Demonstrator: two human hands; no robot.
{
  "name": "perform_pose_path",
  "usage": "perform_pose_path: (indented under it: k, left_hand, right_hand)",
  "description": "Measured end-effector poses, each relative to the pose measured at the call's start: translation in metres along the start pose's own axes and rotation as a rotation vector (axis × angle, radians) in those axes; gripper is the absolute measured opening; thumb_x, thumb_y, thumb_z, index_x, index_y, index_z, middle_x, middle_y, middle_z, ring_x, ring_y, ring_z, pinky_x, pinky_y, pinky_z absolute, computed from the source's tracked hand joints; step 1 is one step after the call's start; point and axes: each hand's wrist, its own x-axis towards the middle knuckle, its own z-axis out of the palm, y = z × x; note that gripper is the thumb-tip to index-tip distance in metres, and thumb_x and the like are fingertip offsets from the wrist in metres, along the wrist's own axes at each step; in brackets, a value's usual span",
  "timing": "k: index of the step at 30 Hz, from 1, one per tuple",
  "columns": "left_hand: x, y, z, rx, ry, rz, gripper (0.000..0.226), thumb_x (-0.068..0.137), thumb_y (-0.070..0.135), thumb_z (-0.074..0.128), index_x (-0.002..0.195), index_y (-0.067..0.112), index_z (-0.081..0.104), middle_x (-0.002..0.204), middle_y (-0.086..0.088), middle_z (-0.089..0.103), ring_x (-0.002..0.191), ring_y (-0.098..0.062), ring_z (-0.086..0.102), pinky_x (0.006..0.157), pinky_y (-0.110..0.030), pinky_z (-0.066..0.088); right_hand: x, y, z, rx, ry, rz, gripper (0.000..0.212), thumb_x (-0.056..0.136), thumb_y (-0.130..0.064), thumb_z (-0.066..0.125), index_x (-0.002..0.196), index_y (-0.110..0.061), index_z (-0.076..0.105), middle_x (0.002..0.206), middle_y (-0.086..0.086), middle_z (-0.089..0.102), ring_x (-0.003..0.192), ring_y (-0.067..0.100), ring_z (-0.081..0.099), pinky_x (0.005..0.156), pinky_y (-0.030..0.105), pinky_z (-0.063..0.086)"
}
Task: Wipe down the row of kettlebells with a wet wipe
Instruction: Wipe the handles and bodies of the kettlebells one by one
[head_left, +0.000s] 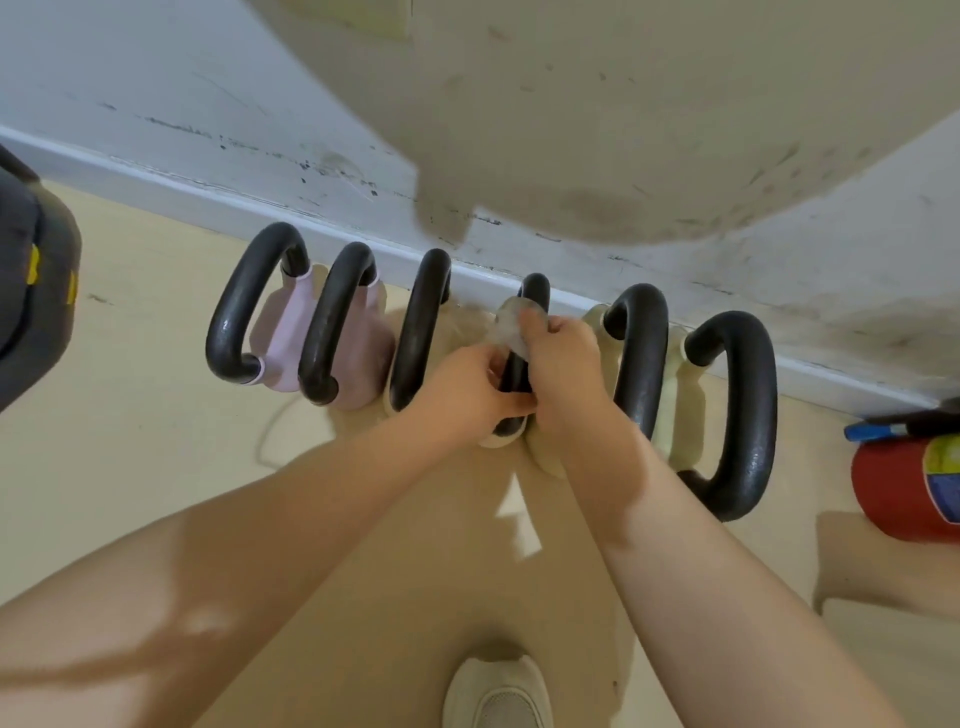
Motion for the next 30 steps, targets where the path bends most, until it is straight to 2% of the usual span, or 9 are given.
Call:
perform_pose_path:
  k: [2, 6, 11, 14, 16, 19, 22, 25, 30]
  left_hand:
    - [-0.001, -0.002, 0.003, 0.051, 0.012, 0.051, 0.031, 0.08, 0.025, 0.066, 0.064, 0.026, 0.04, 0.06, 0.01, 0.048, 0.055, -0.006, 0.048, 0.049, -0.016, 0.032]
    - [0.001, -0.004, 0.004, 0.145, 0.003, 0.076, 0.03, 0.081, 0.032, 0.065, 0.064, 0.024, 0.041, 0.061, 0.009, 0.047, 0.055, -0.004, 0.045, 0.049, -0.017, 0.032]
    - [0.007, -0.007, 0.004, 0.223, -0.039, 0.104, 0.031, 0.083, 0.036, 0.061, 0.062, 0.023, 0.042, 0.061, 0.006, 0.051, 0.061, -0.014, 0.053, 0.057, -0.025, 0.04]
    - [0.006, -0.008, 0.004, 0.247, -0.029, 0.095, 0.033, 0.083, 0.037, 0.061, 0.062, 0.026, 0.039, 0.061, 0.008, 0.049, 0.057, -0.008, 0.047, 0.052, -0.021, 0.035]
    - [0.006, -0.009, 0.003, 0.23, -0.021, 0.088, 0.033, 0.082, 0.037, 0.062, 0.061, 0.027, 0.038, 0.062, 0.007, 0.05, 0.057, -0.009, 0.047, 0.052, -0.021, 0.035]
    - [0.005, -0.008, 0.002, 0.21, -0.04, 0.069, 0.031, 0.081, 0.036, 0.063, 0.063, 0.023, 0.042, 0.068, 0.0, 0.056, 0.064, -0.018, 0.054, 0.062, -0.03, 0.044]
    - [0.006, -0.009, 0.002, 0.189, -0.04, 0.069, 0.028, 0.079, 0.037, 0.065, 0.072, 0.014, 0.051, 0.076, -0.007, 0.064, 0.072, -0.025, 0.061, 0.071, -0.038, 0.05]
    - [0.006, -0.012, 0.003, 0.143, -0.039, 0.06, 0.029, 0.079, 0.037, 0.065, 0.081, 0.009, 0.057, 0.082, -0.012, 0.069, 0.075, -0.026, 0.064, 0.075, -0.042, 0.052]
    - [0.003, -0.013, 0.004, 0.083, -0.033, 0.054, 0.026, 0.08, 0.033, 0.066, 0.081, 0.009, 0.056, 0.08, -0.014, 0.068, 0.075, -0.028, 0.064, 0.074, -0.043, 0.052]
  right_hand:
    - [-0.009, 0.005, -0.007, -0.064, -0.073, 0.011, 0.034, 0.097, -0.035, 0.042, 0.106, -0.006, 0.058, 0.084, 0.007, 0.063, 0.078, 0.021, 0.062, 0.064, 0.03, 0.047]
    - [0.011, -0.018, -0.014, -0.02, -0.063, 0.023, 0.043, 0.096, -0.033, 0.047, 0.115, 0.004, 0.057, 0.112, 0.023, 0.064, 0.099, 0.037, 0.063, 0.085, 0.043, 0.053]
    - [0.012, -0.016, -0.002, -0.204, -0.083, -0.094, 0.029, 0.096, -0.022, 0.042, 0.114, -0.001, 0.054, 0.103, 0.014, 0.06, 0.083, 0.019, 0.056, 0.066, 0.027, 0.043]
    - [0.026, -0.028, -0.001, -0.797, -0.089, -0.321, 0.026, 0.095, -0.016, 0.044, 0.118, -0.009, 0.054, 0.089, 0.005, 0.051, 0.086, 0.015, 0.053, 0.068, 0.021, 0.038]
    - [0.049, -0.038, 0.002, -0.323, -0.16, -0.163, 0.03, 0.095, -0.011, 0.038, 0.117, -0.001, 0.056, 0.09, 0.017, 0.053, 0.07, 0.016, 0.043, 0.058, 0.018, 0.031]
    - [0.051, -0.037, -0.009, -0.367, -0.241, -0.247, 0.031, 0.093, -0.013, 0.036, 0.108, -0.001, 0.06, 0.099, 0.02, 0.06, 0.084, 0.02, 0.049, 0.063, 0.023, 0.038]
    - [0.048, -0.033, -0.022, -0.541, -0.331, -0.411, 0.029, 0.094, -0.015, 0.039, 0.092, -0.006, 0.066, 0.106, 0.005, 0.058, 0.093, 0.019, 0.052, 0.076, 0.026, 0.043]
    - [0.057, -0.041, -0.021, -0.711, -0.364, -0.454, 0.027, 0.092, -0.01, 0.038, 0.078, -0.005, 0.061, 0.093, 0.005, 0.06, 0.077, 0.018, 0.051, 0.063, 0.023, 0.04]
    - [0.058, -0.056, -0.006, -1.223, -0.406, -0.537, 0.031, 0.085, -0.005, 0.041, 0.1, -0.005, 0.068, 0.1, 0.012, 0.068, 0.083, 0.027, 0.06, 0.075, 0.033, 0.05]
